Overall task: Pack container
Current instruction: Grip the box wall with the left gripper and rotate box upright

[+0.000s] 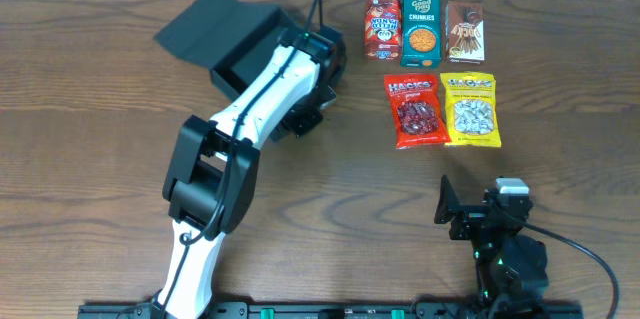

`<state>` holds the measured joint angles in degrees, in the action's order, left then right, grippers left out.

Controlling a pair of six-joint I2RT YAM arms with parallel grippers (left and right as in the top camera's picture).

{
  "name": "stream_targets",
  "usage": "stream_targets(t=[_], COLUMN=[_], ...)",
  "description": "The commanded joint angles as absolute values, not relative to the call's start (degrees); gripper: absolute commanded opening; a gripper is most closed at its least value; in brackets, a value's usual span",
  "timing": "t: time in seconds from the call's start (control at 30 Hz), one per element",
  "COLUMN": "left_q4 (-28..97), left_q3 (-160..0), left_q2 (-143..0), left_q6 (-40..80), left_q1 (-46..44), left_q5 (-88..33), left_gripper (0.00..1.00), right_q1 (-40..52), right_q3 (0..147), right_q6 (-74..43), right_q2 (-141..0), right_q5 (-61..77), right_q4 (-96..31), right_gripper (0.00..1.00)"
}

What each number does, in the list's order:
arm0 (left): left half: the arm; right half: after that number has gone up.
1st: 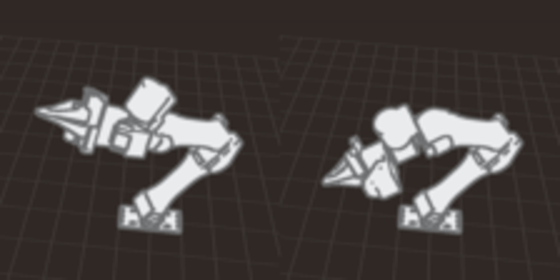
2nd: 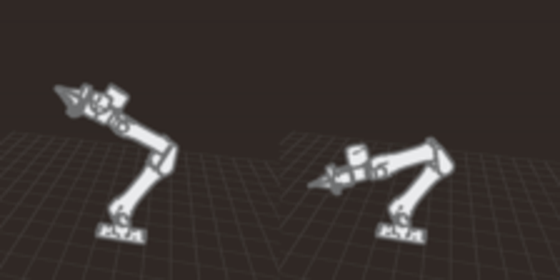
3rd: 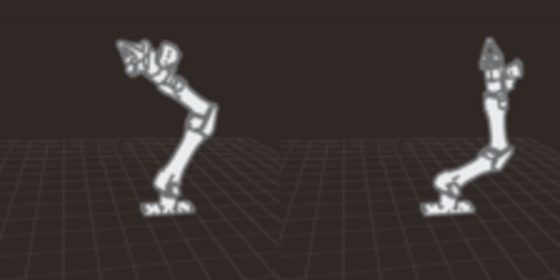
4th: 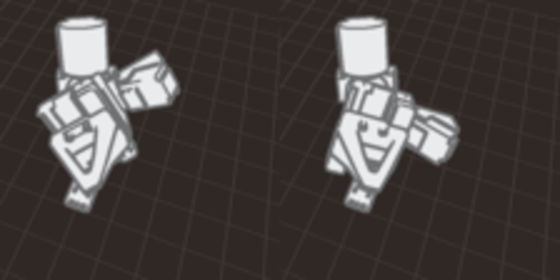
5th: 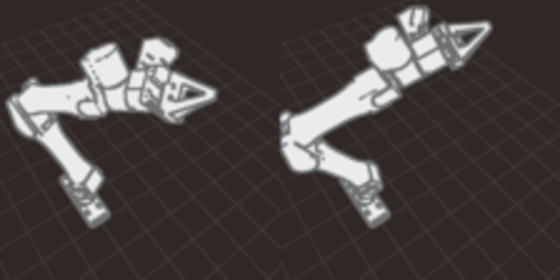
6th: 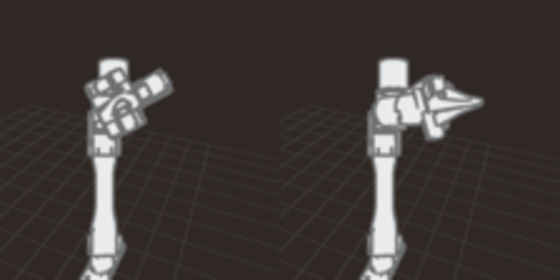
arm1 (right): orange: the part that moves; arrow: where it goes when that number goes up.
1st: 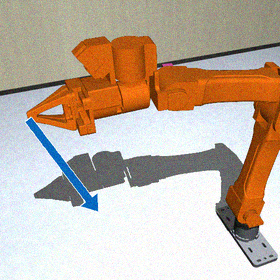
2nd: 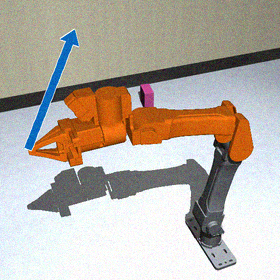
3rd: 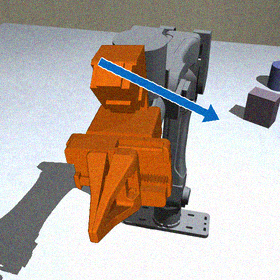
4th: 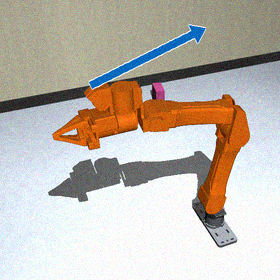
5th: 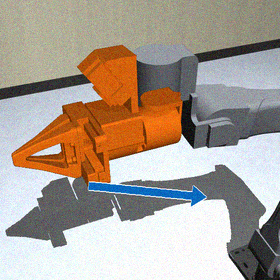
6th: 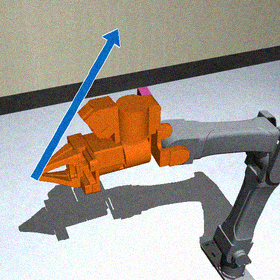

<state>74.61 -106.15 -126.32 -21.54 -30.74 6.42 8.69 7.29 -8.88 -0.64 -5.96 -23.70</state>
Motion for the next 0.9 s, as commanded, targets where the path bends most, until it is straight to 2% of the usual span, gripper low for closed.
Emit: stream_targets(t=[0.0,0.47,0.63,0.87], left_q4=[74.15,75.53,77.80,76.03], left_q3=[-104.42,-104.40,-104.12,-99.31], left_q2=[-129.49,-117.32,-116.33,-116.33], left_q6=[-24.05,-27.27,-27.22,-26.76], left_q1=[-31.90,-31.90,-31.97,-33.12], left_q5=[3.60,1.41,-1.54,1.61], left_gripper=[0.06,0.06,0.06,0.06], right_q1=[8.23,8.23,8.23,8.23], right_q3=[6.92,6.92,6.92,6.92], right_q6=[-8.27,-8.27,-8.27,-8.27], right_q2=[-0.34,-0.34,-0.34,-0.34], right_q5=[-5.76,-5.76,-5.76,-5.76], right_q4=[-23.64,-23.64,-23.62,-23.64], right_gripper=[0.99,0.99,0.99,0.99])
